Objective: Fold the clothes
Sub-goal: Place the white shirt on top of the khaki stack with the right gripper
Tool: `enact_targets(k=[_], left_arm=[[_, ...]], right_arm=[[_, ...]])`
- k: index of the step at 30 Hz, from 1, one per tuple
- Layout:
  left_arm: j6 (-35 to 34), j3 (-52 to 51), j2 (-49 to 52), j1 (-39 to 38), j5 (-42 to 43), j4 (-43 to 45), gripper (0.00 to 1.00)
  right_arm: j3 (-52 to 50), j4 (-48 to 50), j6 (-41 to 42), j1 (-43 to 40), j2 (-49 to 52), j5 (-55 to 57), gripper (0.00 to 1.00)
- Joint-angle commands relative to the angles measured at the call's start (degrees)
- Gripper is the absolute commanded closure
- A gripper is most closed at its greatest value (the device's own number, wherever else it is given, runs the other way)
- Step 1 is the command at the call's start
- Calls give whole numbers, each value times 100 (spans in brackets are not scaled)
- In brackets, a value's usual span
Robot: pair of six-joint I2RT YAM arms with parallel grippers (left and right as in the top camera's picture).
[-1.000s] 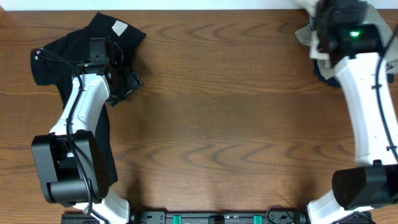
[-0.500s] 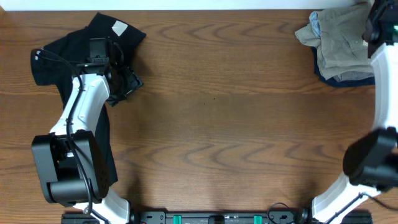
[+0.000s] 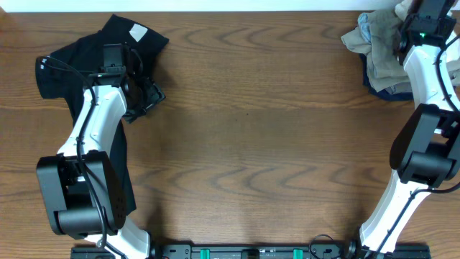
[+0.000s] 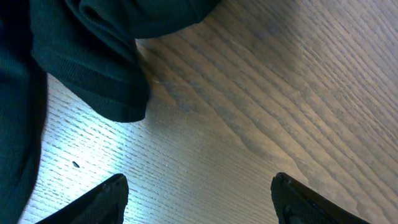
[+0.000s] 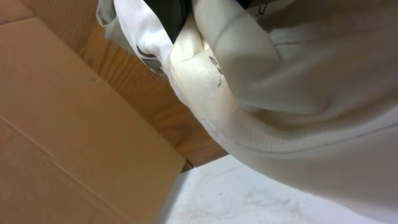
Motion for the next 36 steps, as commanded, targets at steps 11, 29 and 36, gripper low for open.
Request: enact_targets(k=[11,29,36], left_arm=[[50,129,48,20,-28,-17,25],[52,129,48,20,-31,-15,25],[52,129,48,20,-33,-15,25]], right_arm=[[37,-841,535,28,70,-1141,79],[39,-2330,509,573,-833,-2957,13],[37,-2048,507,448,-1126,-2933,7]])
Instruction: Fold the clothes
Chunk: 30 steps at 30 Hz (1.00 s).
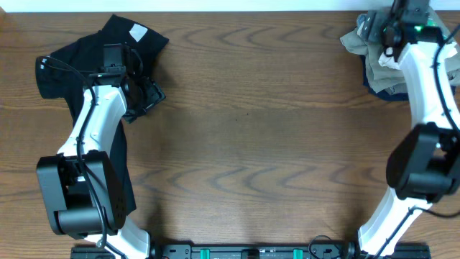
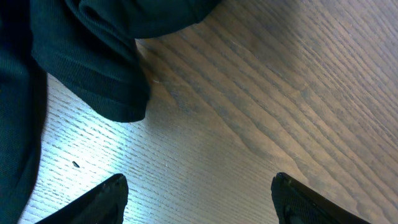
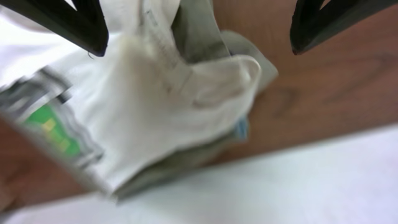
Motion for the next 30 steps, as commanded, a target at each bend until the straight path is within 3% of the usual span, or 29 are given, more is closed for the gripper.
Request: enact_targets(k=[1,5,15,30], left_arm=[[52,129,48,20,-33,-13,25],[52,129,48,20,-33,7,25],[50,129,48,20,-31,7,25],[50,129,48,20,-31,9,25]], right_arm=[[35,109,11,-105,-87,-59,6],[35,498,13,-267,61,-61,1],[35,1574,-638,-553,885,-170,1],[35,1683,-739,-944,2562,-636,1]])
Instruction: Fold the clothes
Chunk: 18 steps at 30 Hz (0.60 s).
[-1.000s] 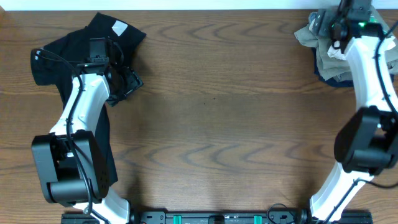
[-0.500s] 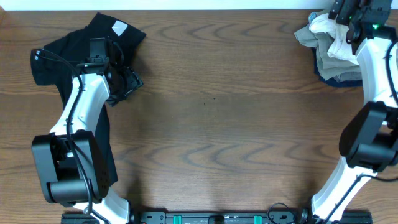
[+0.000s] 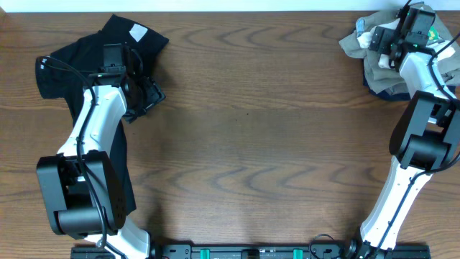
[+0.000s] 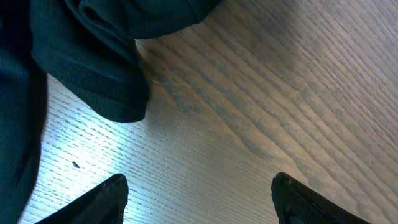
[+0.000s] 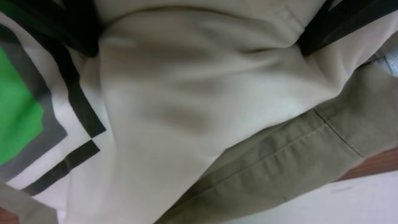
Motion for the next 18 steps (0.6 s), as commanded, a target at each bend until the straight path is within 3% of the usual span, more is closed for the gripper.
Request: enact_targets(k=[1,7,9,12,18], left_arm=[[50,129,48,20,-31,4,25],[50,129,48,20,-31,22,23],[50,129,48,20,-31,22,11],[50,129,48,20,-31,20,3],[50,129,48,20,-31,17,2]], right_arm=[[-101,-190,-87,-131,442,-146,1],[-94,-151,-90,-125,-203,-216,1],[-94,-197,-87,-125,-549,-302,1],[-94,-319,-87,-127,-1198,-404,1],[-94,-903,-92,-125,-2406,-404,1]])
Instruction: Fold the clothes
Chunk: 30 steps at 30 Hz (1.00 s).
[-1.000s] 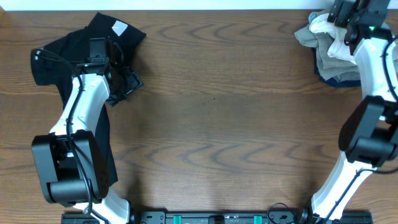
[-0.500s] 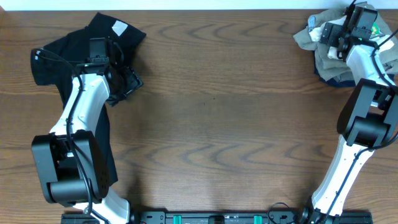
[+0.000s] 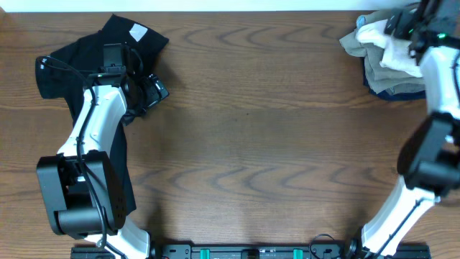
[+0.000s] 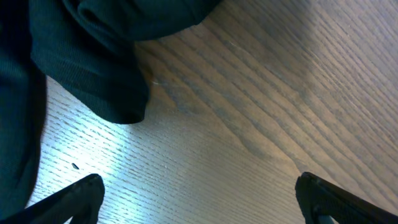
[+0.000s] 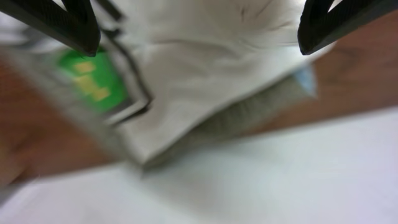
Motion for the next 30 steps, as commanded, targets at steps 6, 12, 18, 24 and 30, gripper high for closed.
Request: enact_targets(k=[6,12,18,24,30], left_arm=[[33,129,48,20,-28,2,2],[33,129,48,20,-28,0,2],[33,129,48,20,-28,0,2],[33,129,48,20,-28,0,2],[33,129,48,20,-28,0,2]], right_arm=[[31,-1447,-46,52,-1467,-577,1],[31,-2616,-48,317,-1779,-855,1],[31,-3178,-46,909,-1980,-876,1],[31,-3508,-48,1613,-2205,-870,1],[31,-3620,87,2022,-2310,-879,1]])
